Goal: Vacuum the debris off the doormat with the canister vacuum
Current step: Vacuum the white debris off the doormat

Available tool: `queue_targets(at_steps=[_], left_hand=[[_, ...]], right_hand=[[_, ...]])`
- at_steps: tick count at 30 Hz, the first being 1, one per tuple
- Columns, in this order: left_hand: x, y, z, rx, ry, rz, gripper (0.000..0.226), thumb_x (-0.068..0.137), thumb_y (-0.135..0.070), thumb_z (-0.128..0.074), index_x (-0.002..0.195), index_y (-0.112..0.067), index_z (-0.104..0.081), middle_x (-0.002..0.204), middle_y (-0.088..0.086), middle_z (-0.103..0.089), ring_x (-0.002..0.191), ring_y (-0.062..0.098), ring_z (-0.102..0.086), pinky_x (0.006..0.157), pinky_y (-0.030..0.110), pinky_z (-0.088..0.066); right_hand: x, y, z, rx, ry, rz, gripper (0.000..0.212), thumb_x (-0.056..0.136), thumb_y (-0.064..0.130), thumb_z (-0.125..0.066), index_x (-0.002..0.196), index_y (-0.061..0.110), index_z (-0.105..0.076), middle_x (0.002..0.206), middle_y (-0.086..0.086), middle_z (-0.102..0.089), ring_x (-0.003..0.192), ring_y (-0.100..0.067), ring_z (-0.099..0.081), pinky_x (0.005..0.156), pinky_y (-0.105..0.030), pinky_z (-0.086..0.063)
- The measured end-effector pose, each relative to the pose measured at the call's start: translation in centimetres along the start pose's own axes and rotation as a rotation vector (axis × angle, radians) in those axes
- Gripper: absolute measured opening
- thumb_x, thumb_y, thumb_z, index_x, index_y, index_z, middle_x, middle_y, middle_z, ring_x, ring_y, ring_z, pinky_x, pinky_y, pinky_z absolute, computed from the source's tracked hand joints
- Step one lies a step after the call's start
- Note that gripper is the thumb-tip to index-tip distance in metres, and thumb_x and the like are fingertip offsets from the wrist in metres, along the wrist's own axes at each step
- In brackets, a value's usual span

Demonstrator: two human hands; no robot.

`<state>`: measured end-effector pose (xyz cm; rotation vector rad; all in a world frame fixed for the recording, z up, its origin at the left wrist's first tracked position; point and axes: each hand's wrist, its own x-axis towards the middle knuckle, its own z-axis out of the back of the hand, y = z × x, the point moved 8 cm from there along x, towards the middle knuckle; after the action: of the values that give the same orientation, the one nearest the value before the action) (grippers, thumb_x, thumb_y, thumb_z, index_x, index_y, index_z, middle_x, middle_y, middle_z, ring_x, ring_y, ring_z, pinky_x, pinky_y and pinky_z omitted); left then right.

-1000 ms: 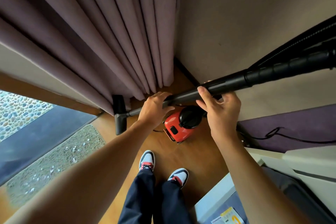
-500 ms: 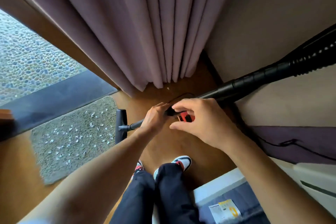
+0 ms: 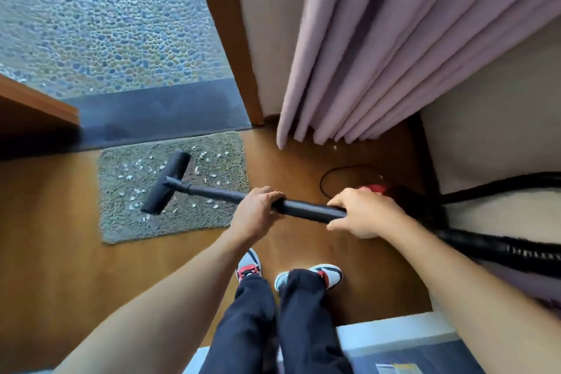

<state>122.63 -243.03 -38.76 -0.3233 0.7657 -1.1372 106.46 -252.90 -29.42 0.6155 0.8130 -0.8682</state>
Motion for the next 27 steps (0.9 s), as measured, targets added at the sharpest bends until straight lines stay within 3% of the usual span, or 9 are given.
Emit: queue_targets(at_steps=[3,5,7,10,12,14,15,20,27], left_hand=[[-2.4,5.2,1.6,-0.130,-0.099,0.269,0.068,0.080,-0.018,-0.084,0.142,-0.017,-0.057,0.149,0.010,-0.046,0.139,0.029,-0.042,0.118,0.037,-0.032],[-4.2,8.7,2.4,-0.303,-0.154,0.486,0.075,0.089,-0.021,-0.076,0.154,-0.016,-0.039,0.159,0.013,-0.030,0.147,0.028,-0.029,0.123,0.036,-0.023],[-5.8,11.6,2.0,-0.598,-0.156,0.661,0.080,0.095,-0.026,-0.070,0.159,-0.015,-0.024,0.159,0.014,-0.030,0.144,0.029,-0.036,0.120,0.043,-0.032],[-7.4,13.3,-0.1,-1.141,-0.115,0.867,0.084,0.098,-0.029,-0.066,0.161,-0.018,-0.012,0.148,0.009,-0.046,0.123,0.025,-0.054,0.096,0.043,-0.055],[-7.8,13.3,-1.7,-1.267,-0.051,0.894,0.073,0.099,-0.029,-0.066,0.157,-0.019,-0.024,0.136,0.007,-0.053,0.112,0.026,-0.060,0.088,0.040,-0.057],[-7.4,13.1,-3.1,-1.417,-0.071,0.858,0.036,0.099,-0.024,-0.066,0.130,-0.021,-0.049,0.121,0.009,-0.061,0.104,0.030,-0.064,0.081,0.039,-0.056],[-7.3,12.9,-3.7,-1.512,-0.117,0.836,0.025,0.098,-0.020,-0.067,0.118,-0.020,-0.051,0.113,0.011,-0.063,0.099,0.031,-0.065,0.079,0.039,-0.057],[-6.3,12.3,-6.1,-1.776,-0.368,0.753,0.021,0.095,-0.009,-0.068,0.108,-0.015,-0.052,0.105,0.008,-0.066,0.096,0.034,-0.073,0.083,0.048,-0.061],[-7.1,11.5,-11.5,-1.707,-0.499,0.774,0.016,0.096,-0.010,-0.067,0.105,-0.014,-0.055,0.092,0.004,-0.064,0.079,0.024,-0.075,0.069,0.042,-0.064]], right_hand=[[0.7,2.7,-3.6,0.215,-0.001,-0.029,0.051,0.083,0.052,-0.076,0.130,0.037,-0.065,0.121,0.001,-0.072,0.109,-0.024,-0.066,0.093,-0.039,-0.055],[1.4,4.6,-6.0,0.349,0.000,-0.042,0.055,0.081,0.045,-0.081,0.131,0.030,-0.068,0.122,0.000,-0.074,0.113,-0.023,-0.067,0.098,-0.038,-0.053],[2.2,6.6,-8.0,0.445,-0.004,-0.041,0.056,0.079,0.043,-0.084,0.130,0.025,-0.070,0.121,0.000,-0.075,0.115,-0.023,-0.069,0.099,-0.036,-0.053],[3.7,9.7,-9.8,0.562,-0.018,-0.028,0.052,0.082,0.037,-0.084,0.130,0.024,-0.070,0.120,-0.002,-0.076,0.109,-0.024,-0.072,0.085,-0.029,-0.052],[4.8,11.3,-10.5,0.620,-0.041,0.014,0.056,0.081,0.037,-0.085,0.132,0.022,-0.068,0.125,0.001,-0.073,0.110,-0.017,-0.068,0.084,-0.020,-0.045],[5.8,12.4,-11.1,0.650,-0.047,0.065,0.056,0.081,0.038,-0.085,0.132,0.023,-0.068,0.118,0.005,-0.074,0.101,-0.012,-0.068,0.075,-0.013,-0.047],[6.1,12.7,-11.4,0.657,-0.043,0.086,0.053,0.081,0.038,-0.085,0.130,0.025,-0.069,0.110,0.008,-0.075,0.093,-0.014,-0.070,0.068,-0.011,-0.050],[7.8,11.2,-12.7,0.727,-0.025,0.160,0.052,0.080,0.035,-0.086,0.129,0.031,-0.070,0.091,0.005,-0.077,0.067,-0.022,-0.075,0.072,-0.043,-0.065],[8.7,7.8,-16.7,0.752,0.006,0.262,0.035,0.081,0.033,-0.085,0.106,0.048,-0.066,0.076,0.000,-0.077,0.062,-0.019,-0.076,0.074,-0.045,-0.065]])
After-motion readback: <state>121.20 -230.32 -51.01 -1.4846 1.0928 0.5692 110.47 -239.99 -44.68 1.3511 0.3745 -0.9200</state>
